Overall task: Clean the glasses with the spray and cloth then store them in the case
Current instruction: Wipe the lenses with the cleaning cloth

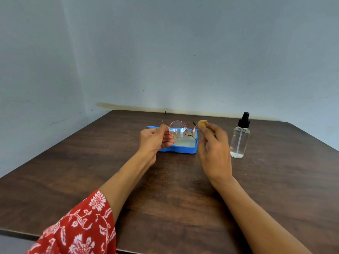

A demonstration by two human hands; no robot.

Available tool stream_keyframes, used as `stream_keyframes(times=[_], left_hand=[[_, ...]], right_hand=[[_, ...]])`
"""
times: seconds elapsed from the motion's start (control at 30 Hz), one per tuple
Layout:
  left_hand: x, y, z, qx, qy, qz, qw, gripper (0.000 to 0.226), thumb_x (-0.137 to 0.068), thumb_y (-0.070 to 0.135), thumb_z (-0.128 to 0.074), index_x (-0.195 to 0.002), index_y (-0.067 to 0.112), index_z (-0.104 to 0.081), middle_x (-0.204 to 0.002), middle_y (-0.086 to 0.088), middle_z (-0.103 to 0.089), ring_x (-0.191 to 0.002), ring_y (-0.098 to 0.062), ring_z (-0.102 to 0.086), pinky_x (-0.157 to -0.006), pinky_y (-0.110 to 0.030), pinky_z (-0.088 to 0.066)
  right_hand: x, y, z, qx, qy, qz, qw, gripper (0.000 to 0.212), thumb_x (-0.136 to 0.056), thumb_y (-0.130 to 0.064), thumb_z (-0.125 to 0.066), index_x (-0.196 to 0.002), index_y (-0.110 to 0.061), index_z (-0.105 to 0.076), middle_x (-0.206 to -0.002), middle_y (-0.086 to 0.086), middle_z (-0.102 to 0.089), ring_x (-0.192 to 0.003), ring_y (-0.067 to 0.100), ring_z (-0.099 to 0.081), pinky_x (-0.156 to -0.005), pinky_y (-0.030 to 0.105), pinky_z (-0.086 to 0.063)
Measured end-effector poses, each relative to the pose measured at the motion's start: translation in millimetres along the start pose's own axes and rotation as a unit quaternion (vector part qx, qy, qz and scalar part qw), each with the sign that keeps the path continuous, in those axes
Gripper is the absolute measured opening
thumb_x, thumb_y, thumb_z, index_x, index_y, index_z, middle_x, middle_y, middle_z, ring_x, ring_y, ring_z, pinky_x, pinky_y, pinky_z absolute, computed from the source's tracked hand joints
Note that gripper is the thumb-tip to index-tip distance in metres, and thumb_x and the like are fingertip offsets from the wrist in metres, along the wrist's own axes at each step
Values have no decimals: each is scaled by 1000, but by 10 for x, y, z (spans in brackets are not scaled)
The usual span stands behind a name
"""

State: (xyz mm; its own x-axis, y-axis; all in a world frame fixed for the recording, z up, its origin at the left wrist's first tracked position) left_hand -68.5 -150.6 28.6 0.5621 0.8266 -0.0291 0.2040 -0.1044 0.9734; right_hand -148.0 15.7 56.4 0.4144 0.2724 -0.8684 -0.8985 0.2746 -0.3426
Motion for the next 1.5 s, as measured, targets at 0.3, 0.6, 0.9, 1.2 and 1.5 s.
stream_keyframes(times=[0.3,0.6,0.9,1.2,1.5], left_hand=[[5,-6,4,-5,4,-1,1000,19,-85,11,-60,-69,2,-66,-54,-7,-63,-45,-12,-61,-46,-17,-51],[-2,3,0,3,1,4,1000,17,-84,10,-61,-71,0,-66,-54,-7,-63,-44,-11,-61,-46,-17,-52],[-13,-7,14,-1,4,2,1000,18,-84,11,-61,-71,0,-66,-53,-7,-63,-44,-12,-61,-46,-18,-52],[-19,-13,24,-7,9,3,1000,17,-85,12,-61,-73,1,-66,-57,-8,-64,-45,-12,-61,-48,-18,-53],[-2,8,15,4,4,2,1000,19,-85,10,-60,-70,0,-65,-47,-3,-63,-42,-10,-60,-45,-16,-52]], right_hand=[[51,-214,-136,37,-42,91,994,37,-77,6,-57,-114,1,-64,-117,15,-60,-110,27,-54,-88,27,-46],[-4,86,23,15,-5,-24,1000,41,-84,6,-56,-125,-1,-57,-124,14,-56,-114,28,-51,-92,21,-38],[9,-41,-67,14,-25,3,1000,42,-82,5,-59,-123,-1,-58,-123,14,-56,-114,27,-52,-88,19,-41],[43,-148,-124,34,-62,49,996,43,-73,7,-67,-116,1,-62,-116,16,-57,-104,30,-58,-72,33,-54],[5,116,11,14,-19,-59,998,40,-83,2,-59,-122,-2,-58,-121,13,-53,-111,27,-53,-81,20,-37]])
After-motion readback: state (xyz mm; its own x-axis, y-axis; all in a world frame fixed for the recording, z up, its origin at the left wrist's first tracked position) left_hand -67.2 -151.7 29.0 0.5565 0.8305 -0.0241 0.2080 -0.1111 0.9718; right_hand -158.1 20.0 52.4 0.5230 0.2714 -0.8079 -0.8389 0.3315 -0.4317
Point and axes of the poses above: each hand's wrist, its own x-axis away from the middle knuckle, its own z-axis out of the back of the hand, y = z × x, the point moved 8 cm from there along -x, towards the middle knuckle
